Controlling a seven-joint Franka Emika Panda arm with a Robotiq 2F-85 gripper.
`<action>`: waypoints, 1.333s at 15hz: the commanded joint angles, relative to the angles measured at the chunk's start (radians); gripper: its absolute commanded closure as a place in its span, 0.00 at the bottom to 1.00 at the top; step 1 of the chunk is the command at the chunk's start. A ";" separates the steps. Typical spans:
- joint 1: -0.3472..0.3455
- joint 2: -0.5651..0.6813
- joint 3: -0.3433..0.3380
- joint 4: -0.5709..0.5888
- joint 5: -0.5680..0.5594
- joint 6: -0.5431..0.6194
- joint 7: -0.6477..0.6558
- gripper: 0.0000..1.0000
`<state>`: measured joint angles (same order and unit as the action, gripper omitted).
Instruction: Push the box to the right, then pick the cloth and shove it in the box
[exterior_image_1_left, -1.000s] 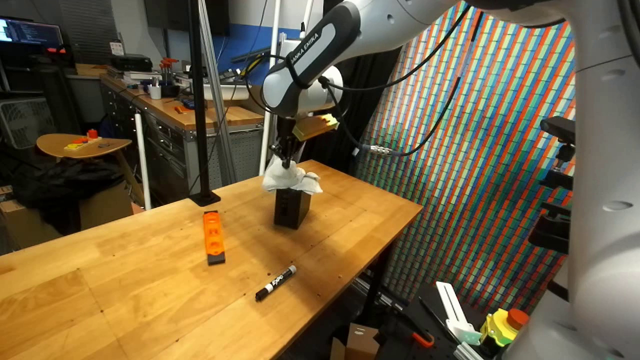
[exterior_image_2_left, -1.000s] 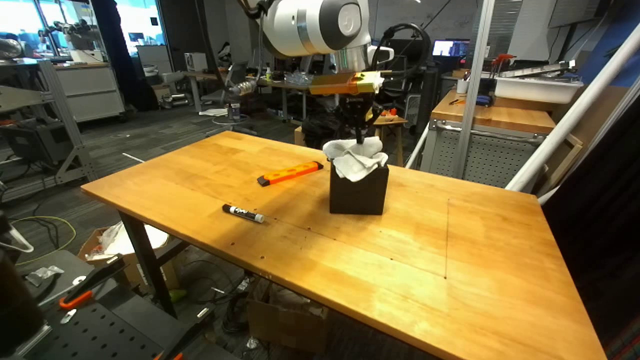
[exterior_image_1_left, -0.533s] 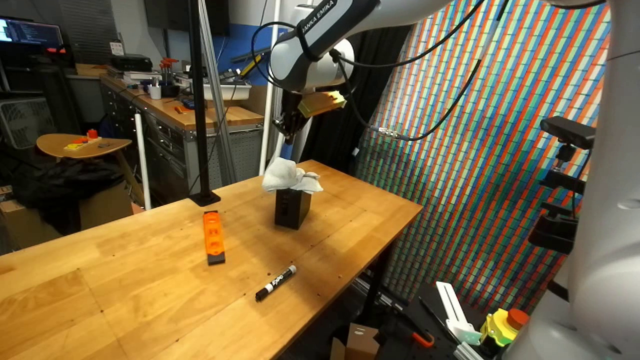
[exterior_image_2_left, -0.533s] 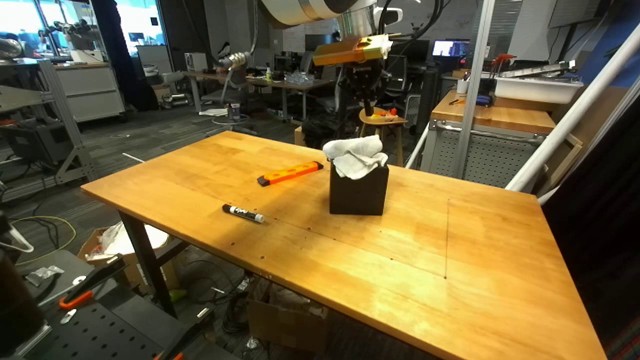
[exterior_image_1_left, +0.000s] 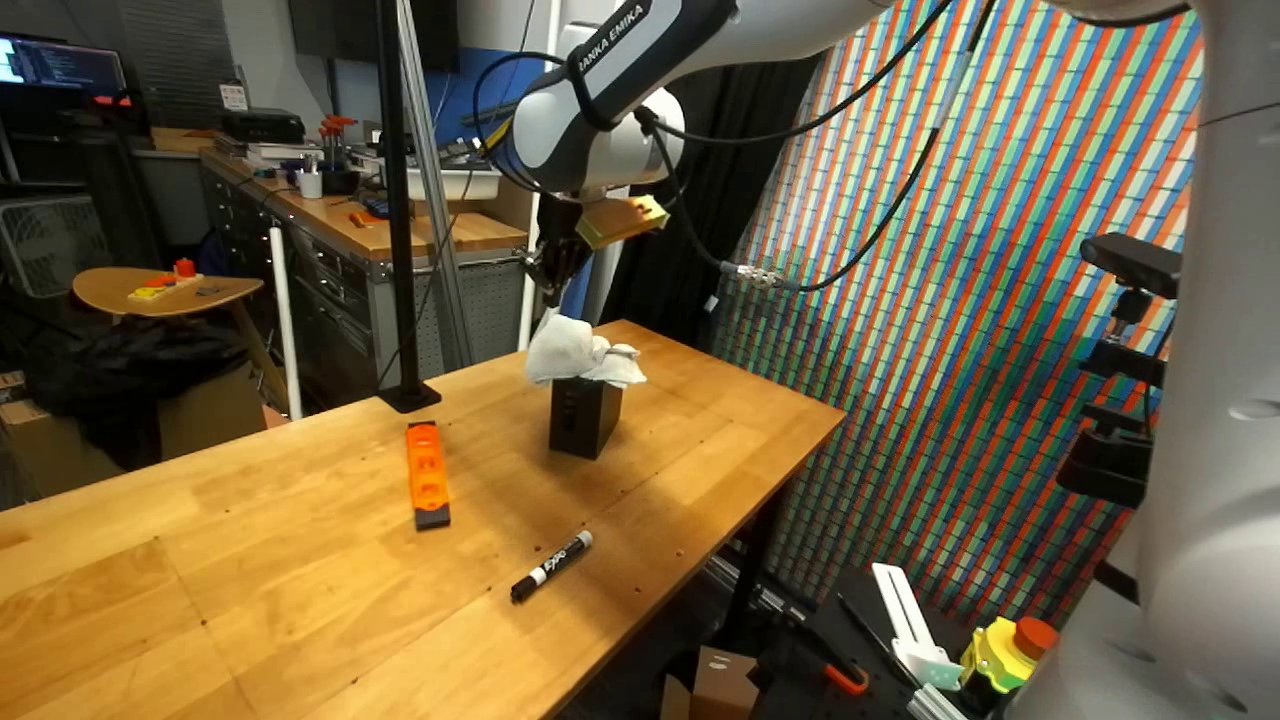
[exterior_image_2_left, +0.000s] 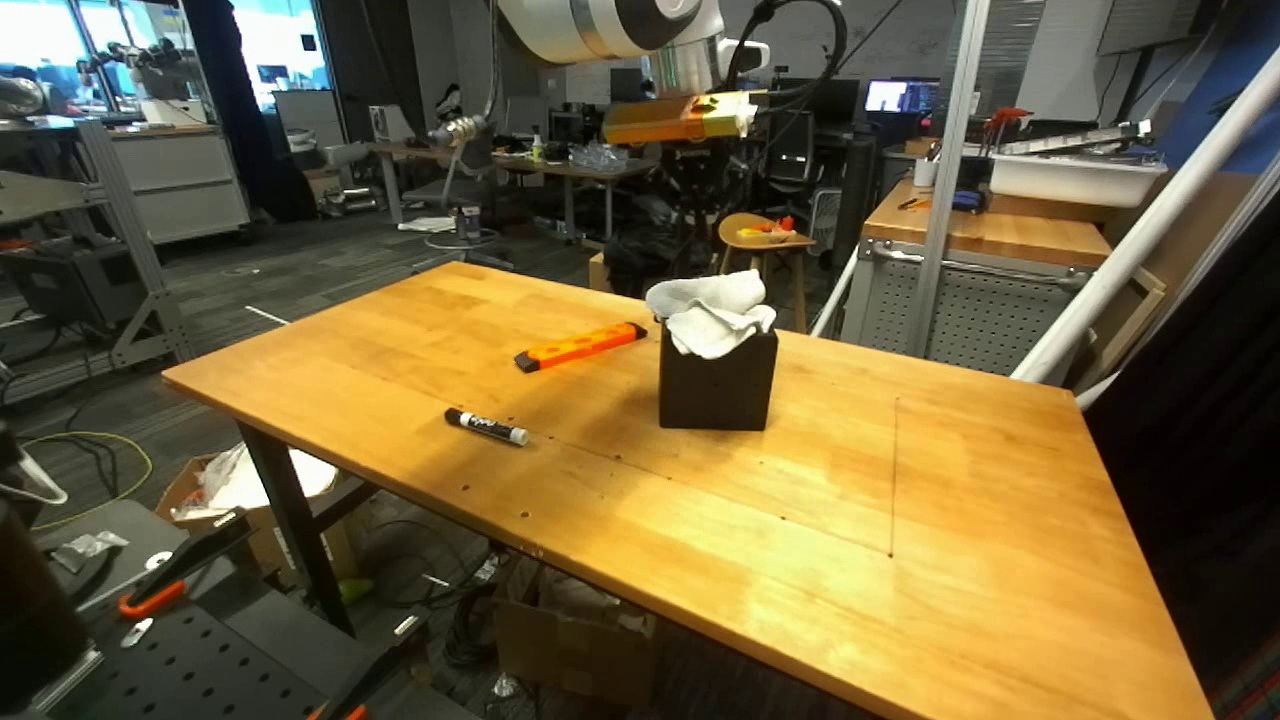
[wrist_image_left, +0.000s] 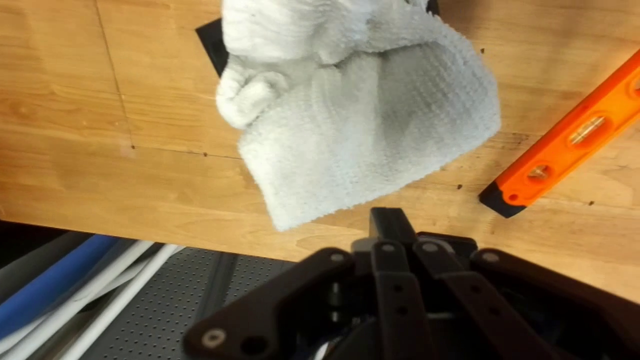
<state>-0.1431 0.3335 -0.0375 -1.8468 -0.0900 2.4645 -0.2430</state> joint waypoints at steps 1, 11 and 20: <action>0.022 0.039 0.036 0.045 0.023 -0.024 -0.053 1.00; 0.005 0.312 0.066 0.321 -0.044 -0.096 -0.285 1.00; -0.048 0.483 0.055 0.581 -0.055 -0.195 -0.414 1.00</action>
<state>-0.1864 0.7714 0.0224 -1.3691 -0.1301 2.3198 -0.6234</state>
